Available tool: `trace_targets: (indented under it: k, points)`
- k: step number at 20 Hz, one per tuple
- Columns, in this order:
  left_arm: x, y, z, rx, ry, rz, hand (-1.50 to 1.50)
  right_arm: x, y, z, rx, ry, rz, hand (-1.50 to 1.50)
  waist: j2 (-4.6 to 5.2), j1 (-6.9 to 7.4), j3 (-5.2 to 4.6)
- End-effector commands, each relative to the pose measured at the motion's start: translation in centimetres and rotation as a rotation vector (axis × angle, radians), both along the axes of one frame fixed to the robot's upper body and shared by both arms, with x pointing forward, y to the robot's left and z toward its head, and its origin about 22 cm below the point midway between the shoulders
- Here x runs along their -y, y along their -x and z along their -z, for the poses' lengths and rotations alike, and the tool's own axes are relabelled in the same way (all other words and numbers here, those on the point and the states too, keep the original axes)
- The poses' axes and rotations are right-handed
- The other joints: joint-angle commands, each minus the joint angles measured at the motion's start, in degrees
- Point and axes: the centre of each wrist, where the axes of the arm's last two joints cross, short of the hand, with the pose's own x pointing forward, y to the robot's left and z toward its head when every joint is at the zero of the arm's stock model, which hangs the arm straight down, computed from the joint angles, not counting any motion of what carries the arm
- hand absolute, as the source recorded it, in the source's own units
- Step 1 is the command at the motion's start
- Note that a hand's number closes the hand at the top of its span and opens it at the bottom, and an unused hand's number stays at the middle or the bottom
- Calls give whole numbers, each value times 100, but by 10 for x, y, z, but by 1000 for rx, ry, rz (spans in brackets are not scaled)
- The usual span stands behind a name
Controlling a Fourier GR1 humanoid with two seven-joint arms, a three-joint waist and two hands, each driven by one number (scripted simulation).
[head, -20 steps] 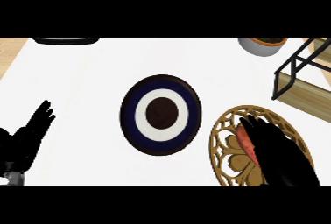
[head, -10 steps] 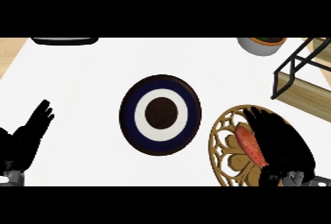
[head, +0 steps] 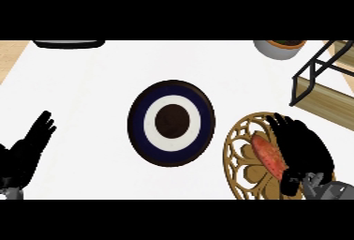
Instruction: Pick the sweet potato from the placemat and place it in the tiered shelf
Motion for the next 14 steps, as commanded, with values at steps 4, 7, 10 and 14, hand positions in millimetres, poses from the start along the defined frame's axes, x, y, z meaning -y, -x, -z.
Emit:
trace_targets:
  k: [4, 7, 10, 14]
  points:
    - [12, 4, -3, 20, -4, -6, 0, 7, -4, 17, 10, -10, 1, -150, -4, -1, 0]
    - [3, 2, -6, 3, -8, -1, 0, -12, -18, 27, 6, -4, -8, -150, 0, 9, 0]
    - [-5, 1, -11, 10, 0, 0, 0, 13, -25, 39, -12, -16, -7, -150, 1, 2, 0]
    - [13, -14, -6, -3, 2, 5, 0, -1, -8, 60, -42, -50, 10, 150, 0, -15, 0]
